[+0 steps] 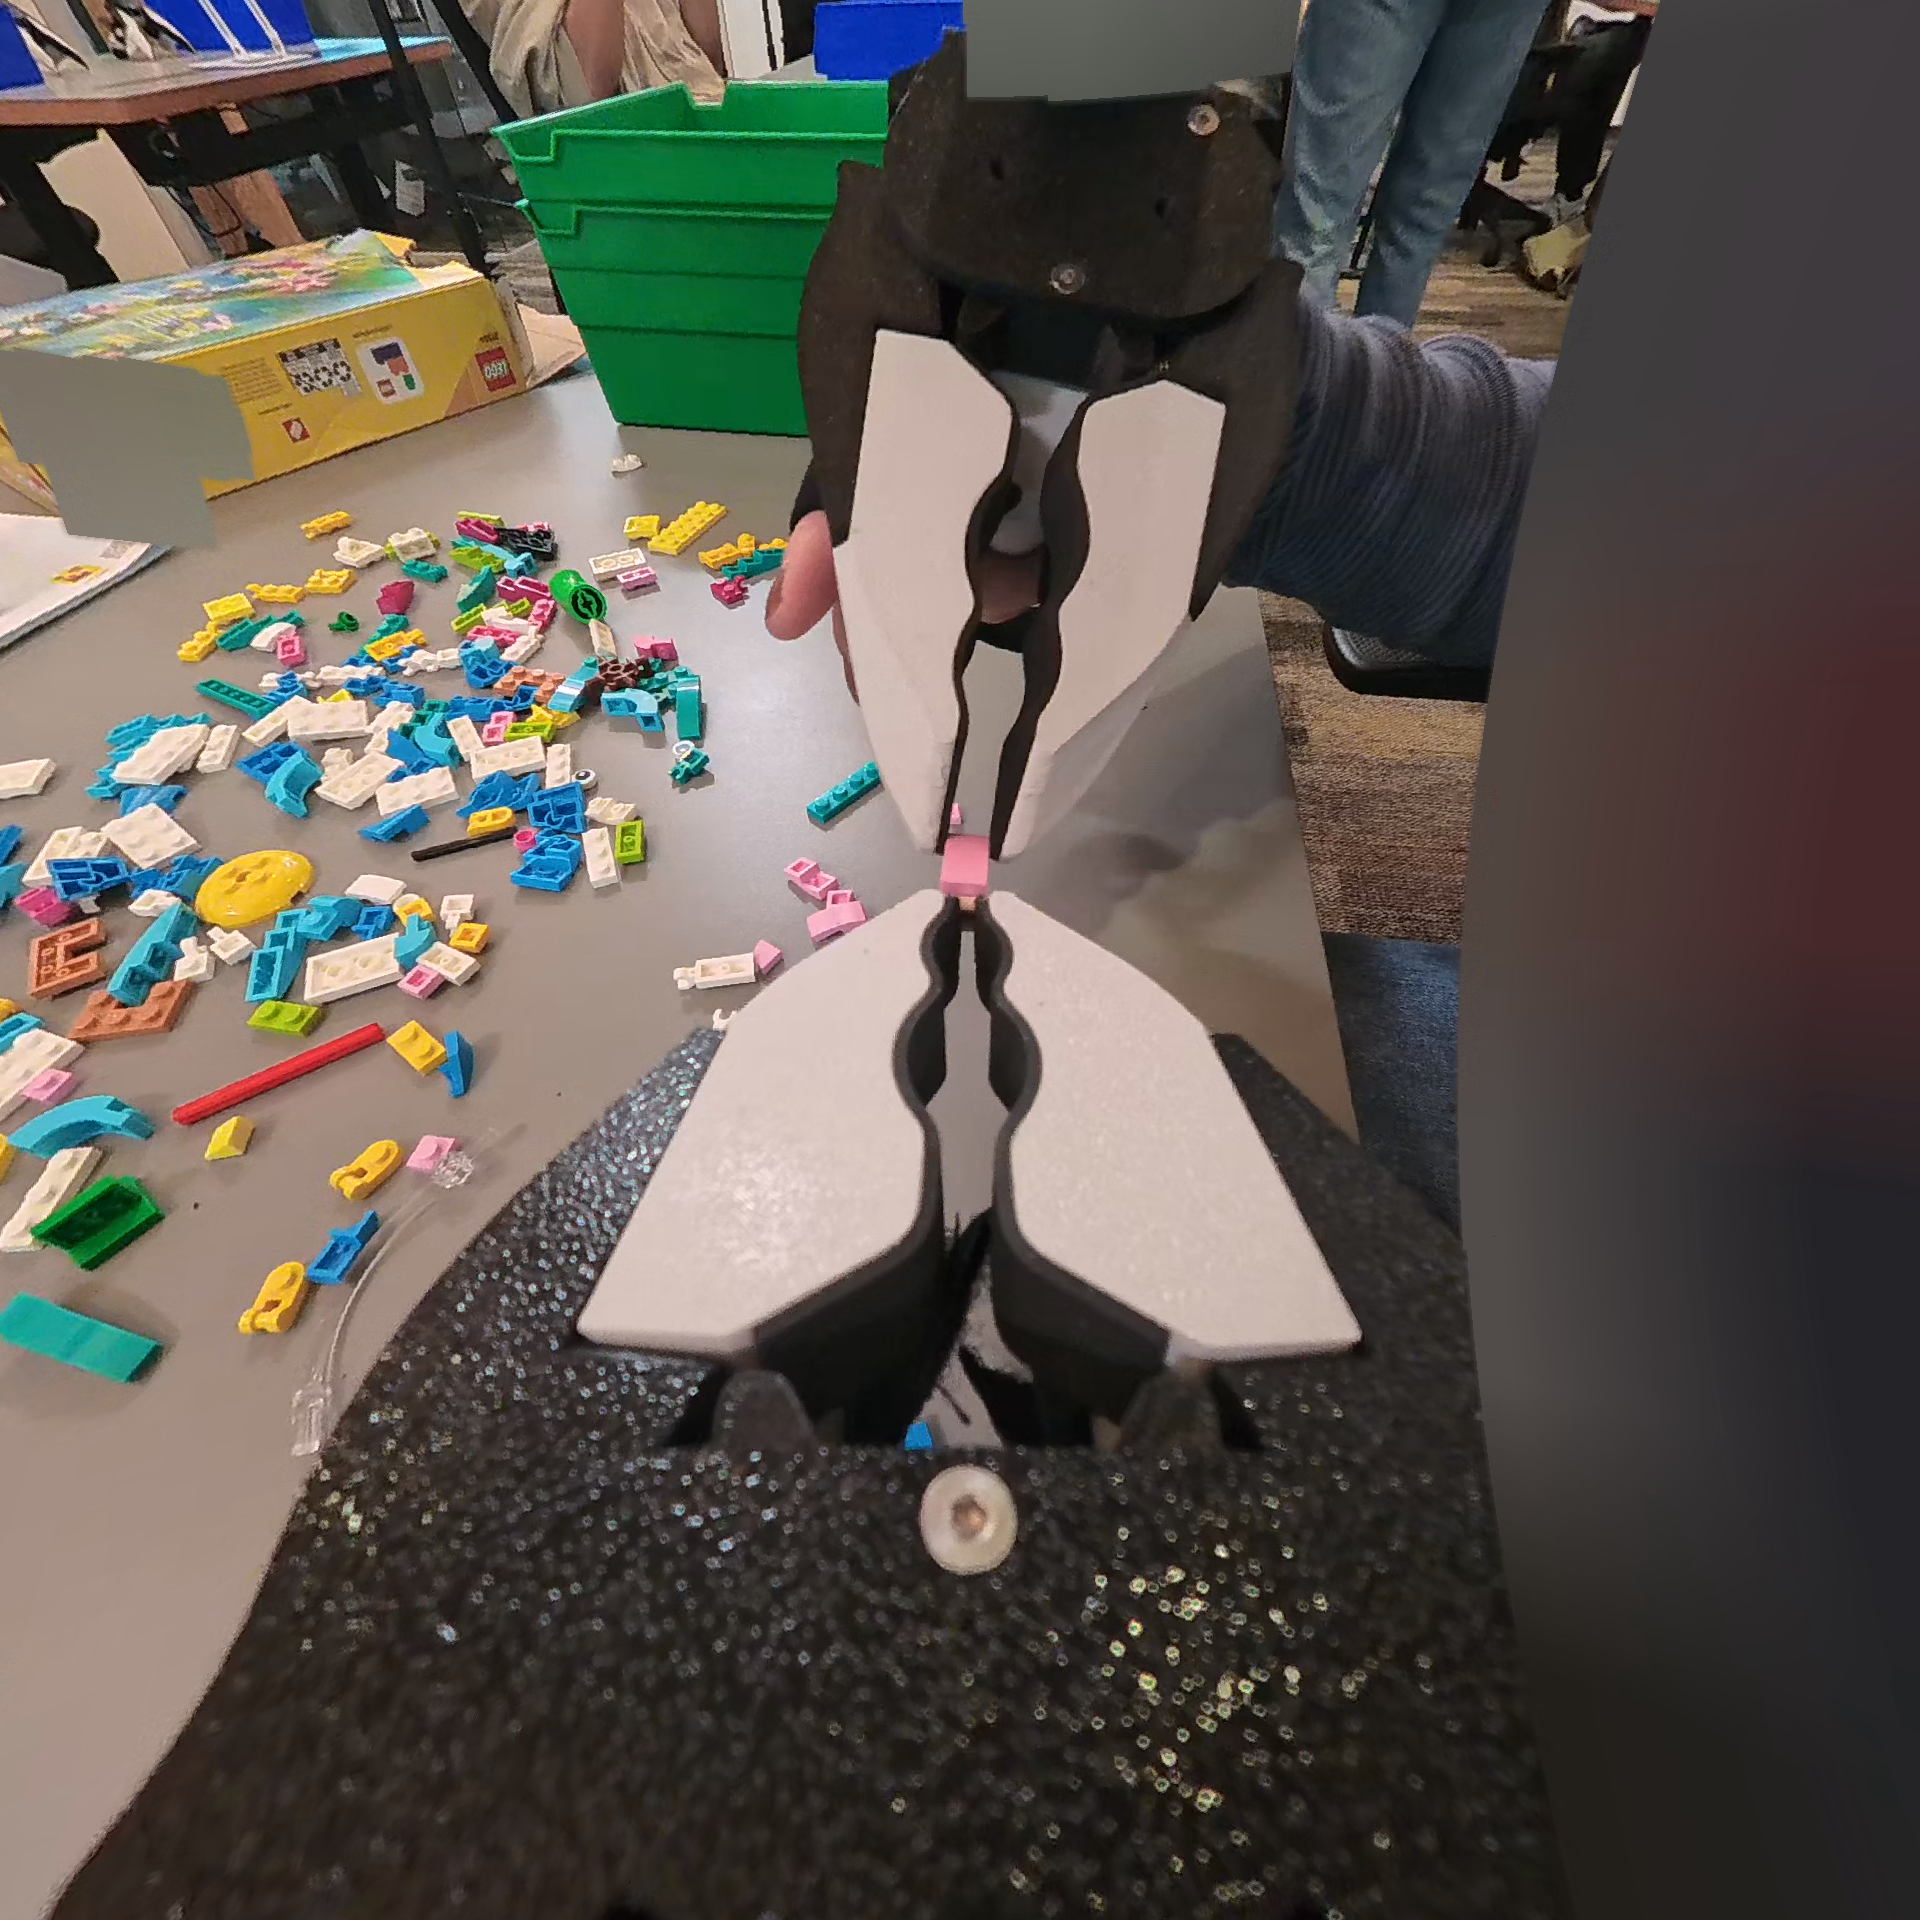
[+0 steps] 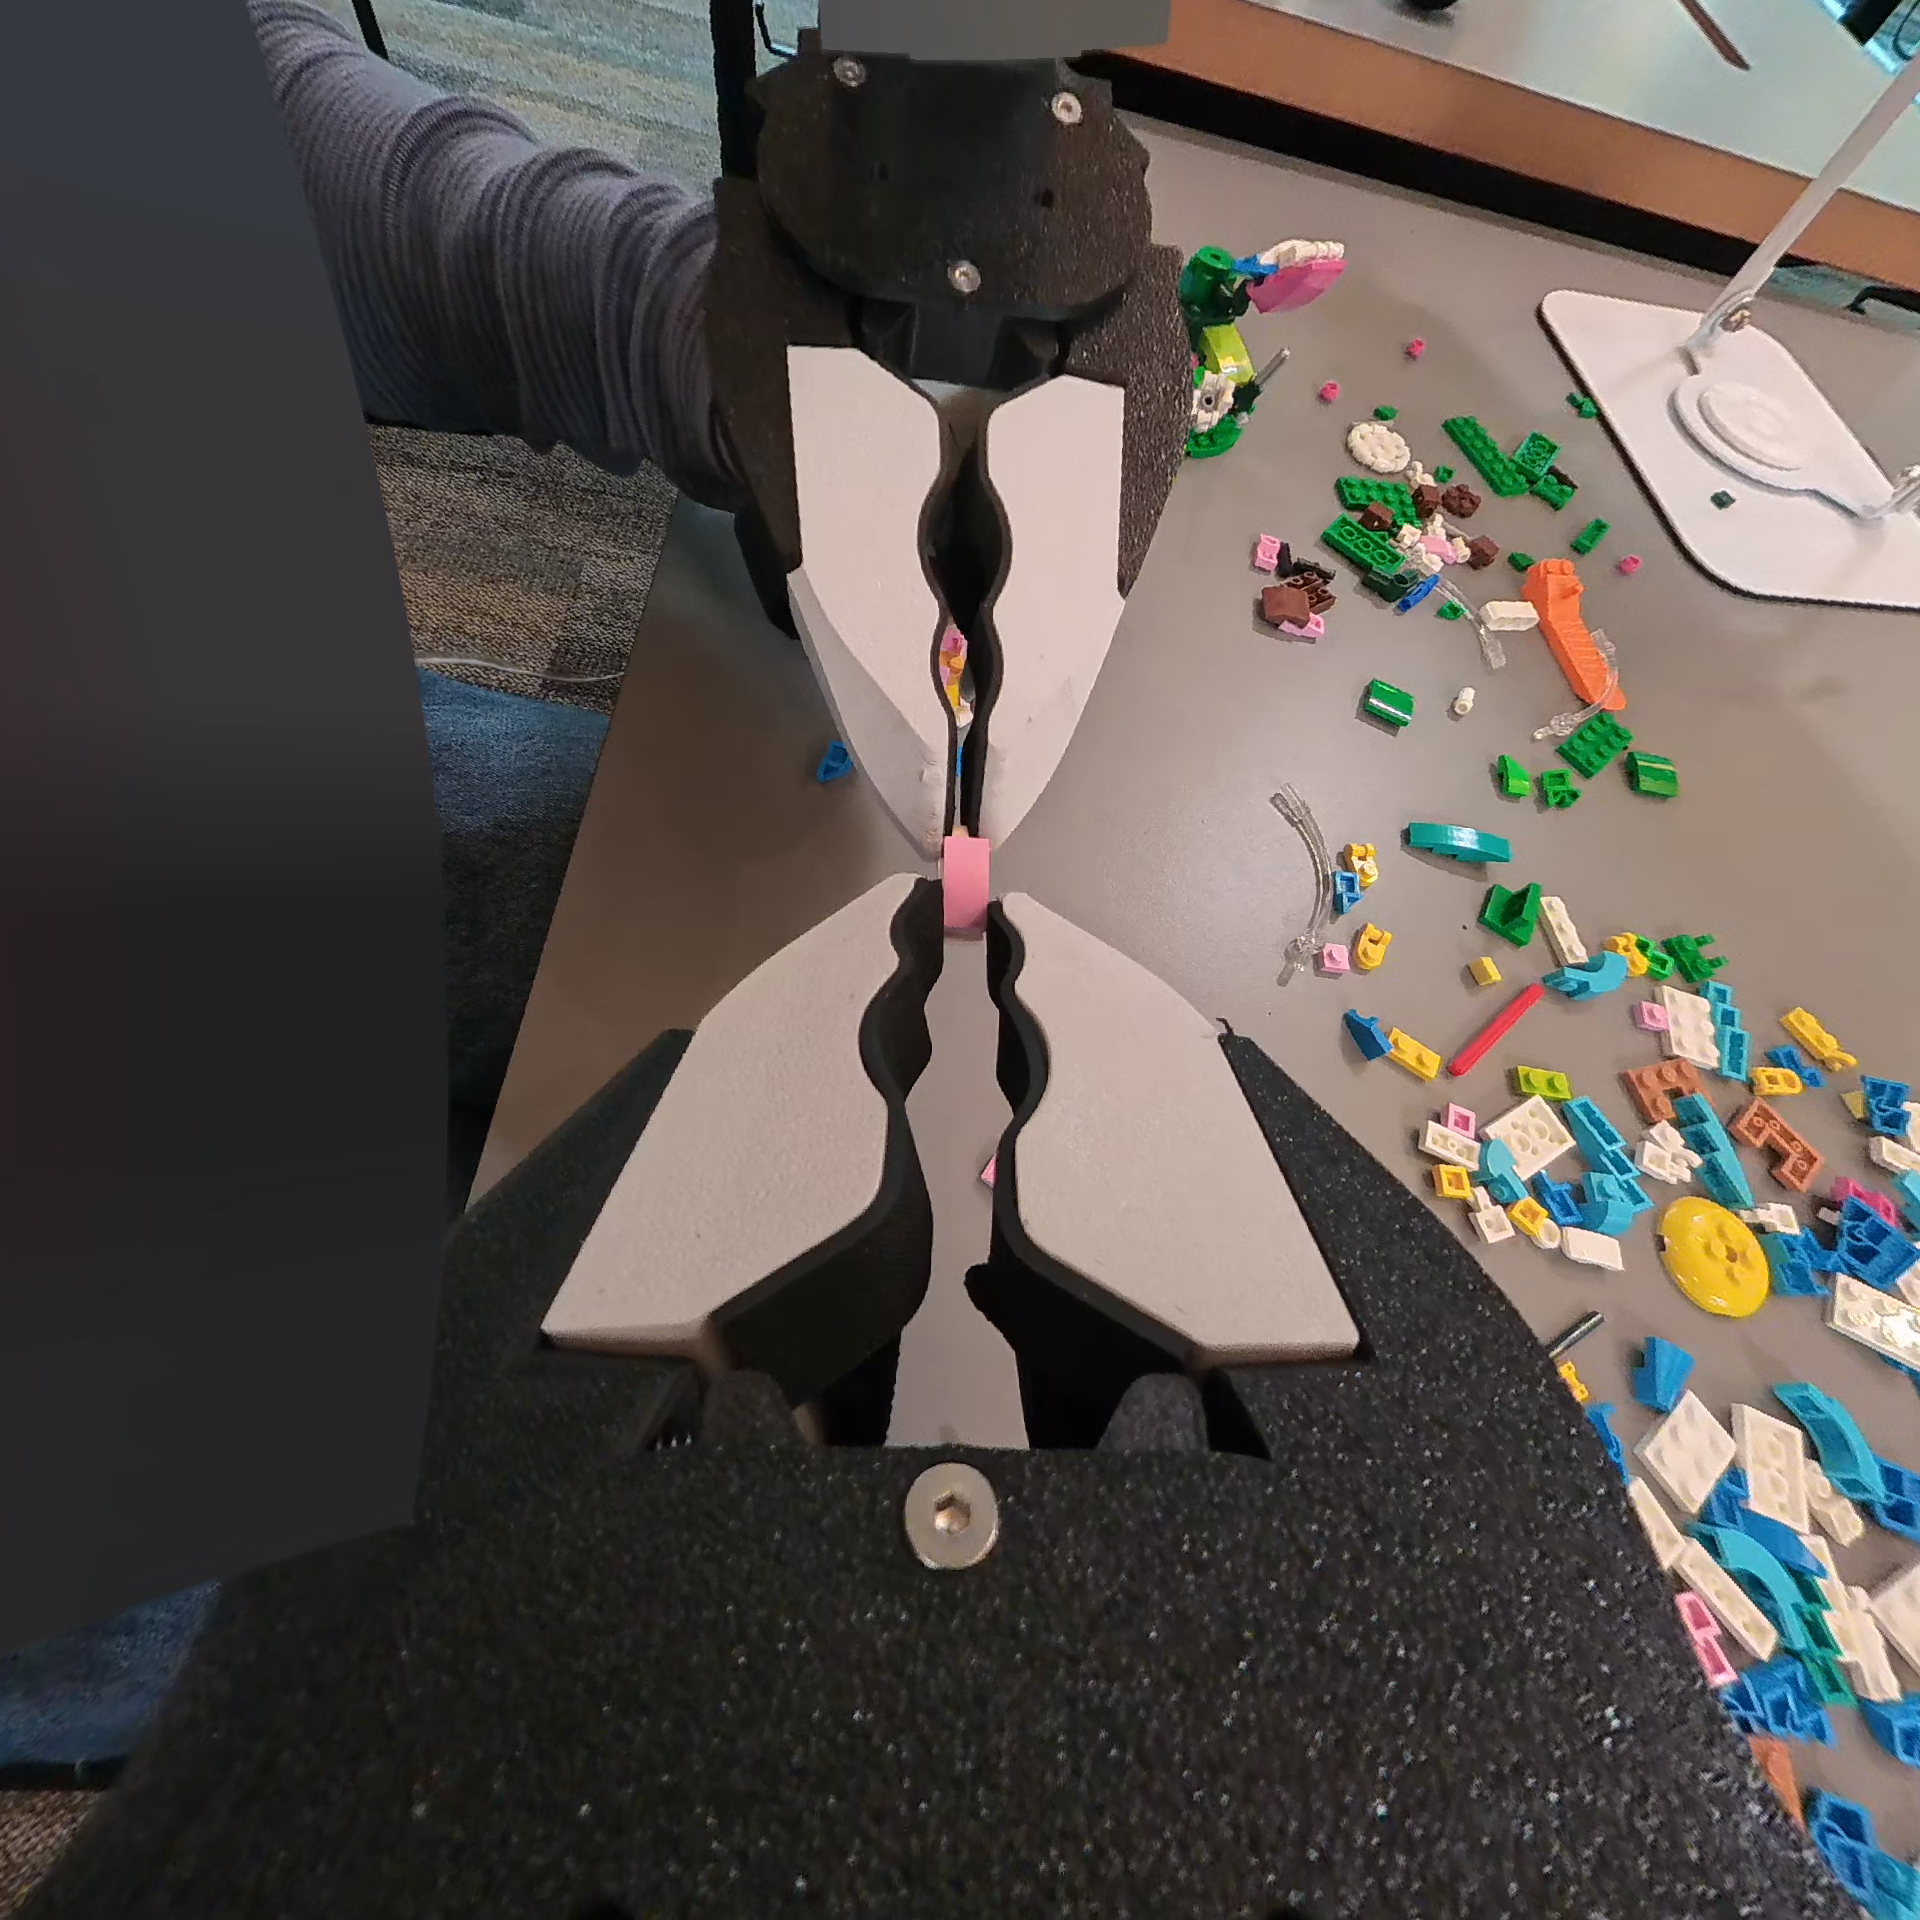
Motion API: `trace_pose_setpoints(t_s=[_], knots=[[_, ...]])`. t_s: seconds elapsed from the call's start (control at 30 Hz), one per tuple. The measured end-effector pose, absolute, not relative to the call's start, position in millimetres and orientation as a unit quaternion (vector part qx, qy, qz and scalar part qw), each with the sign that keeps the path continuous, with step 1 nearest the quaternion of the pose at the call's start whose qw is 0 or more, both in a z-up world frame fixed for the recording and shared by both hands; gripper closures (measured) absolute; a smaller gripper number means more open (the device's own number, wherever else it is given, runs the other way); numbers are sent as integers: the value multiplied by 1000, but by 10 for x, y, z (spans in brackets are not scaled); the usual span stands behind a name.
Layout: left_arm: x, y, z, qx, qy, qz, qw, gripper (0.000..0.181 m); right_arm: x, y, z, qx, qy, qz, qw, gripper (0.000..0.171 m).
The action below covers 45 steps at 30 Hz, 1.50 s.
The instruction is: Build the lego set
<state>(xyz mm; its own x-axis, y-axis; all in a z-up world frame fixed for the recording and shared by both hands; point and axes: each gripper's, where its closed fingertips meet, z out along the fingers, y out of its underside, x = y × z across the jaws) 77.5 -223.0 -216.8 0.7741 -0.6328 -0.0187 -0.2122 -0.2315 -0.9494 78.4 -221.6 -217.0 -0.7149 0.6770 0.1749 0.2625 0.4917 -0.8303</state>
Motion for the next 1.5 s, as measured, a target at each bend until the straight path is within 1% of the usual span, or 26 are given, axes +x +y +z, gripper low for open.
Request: trace_pose_setpoints(t_s=[1.5], knots=[[773,-2219,-2188,-762,274,-194,554,179,786,-2212,-2187,-284,-828,415,248,164]])
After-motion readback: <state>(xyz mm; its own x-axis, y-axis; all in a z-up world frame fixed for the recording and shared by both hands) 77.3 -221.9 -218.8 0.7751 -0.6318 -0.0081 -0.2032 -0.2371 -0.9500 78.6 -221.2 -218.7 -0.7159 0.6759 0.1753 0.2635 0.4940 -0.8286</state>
